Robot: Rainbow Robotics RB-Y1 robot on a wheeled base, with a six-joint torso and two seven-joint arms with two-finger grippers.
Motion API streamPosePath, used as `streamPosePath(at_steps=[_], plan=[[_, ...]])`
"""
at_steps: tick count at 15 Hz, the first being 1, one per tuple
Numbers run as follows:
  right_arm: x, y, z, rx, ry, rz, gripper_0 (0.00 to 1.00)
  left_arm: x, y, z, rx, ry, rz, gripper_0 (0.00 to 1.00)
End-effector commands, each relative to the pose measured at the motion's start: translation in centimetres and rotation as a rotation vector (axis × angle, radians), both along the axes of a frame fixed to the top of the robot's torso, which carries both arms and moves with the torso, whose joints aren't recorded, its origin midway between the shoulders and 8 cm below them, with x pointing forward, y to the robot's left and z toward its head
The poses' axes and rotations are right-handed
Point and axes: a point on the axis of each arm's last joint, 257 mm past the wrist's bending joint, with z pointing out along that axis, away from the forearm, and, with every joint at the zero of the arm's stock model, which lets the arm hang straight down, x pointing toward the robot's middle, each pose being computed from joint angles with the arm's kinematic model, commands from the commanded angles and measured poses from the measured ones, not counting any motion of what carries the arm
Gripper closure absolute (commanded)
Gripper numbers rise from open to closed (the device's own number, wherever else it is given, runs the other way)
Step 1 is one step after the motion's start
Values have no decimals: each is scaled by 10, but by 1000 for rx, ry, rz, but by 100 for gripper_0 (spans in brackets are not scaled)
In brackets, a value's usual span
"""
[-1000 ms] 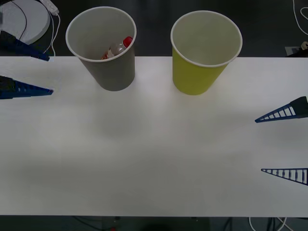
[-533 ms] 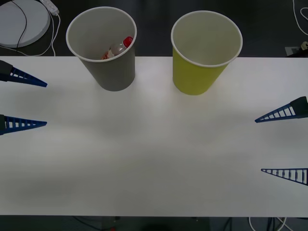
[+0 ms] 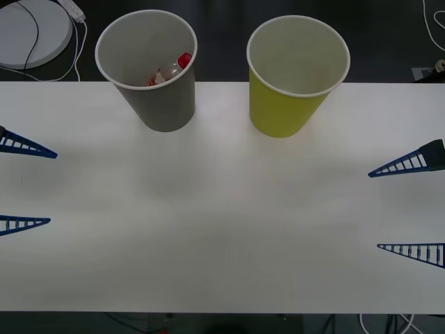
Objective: Put the can into the green bin and the plastic bottle into the gray bin
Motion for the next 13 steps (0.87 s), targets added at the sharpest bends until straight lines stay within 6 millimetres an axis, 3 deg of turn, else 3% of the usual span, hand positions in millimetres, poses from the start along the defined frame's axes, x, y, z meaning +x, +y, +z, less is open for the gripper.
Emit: streamPosePath(at_steps=[1, 13], plan=[[0, 0, 0, 0, 0, 0, 0, -9, 4, -3, 19, -24, -17, 0], [0, 0, 0, 0, 0, 0, 0, -13, 1, -4, 8, -32, -31, 0]])
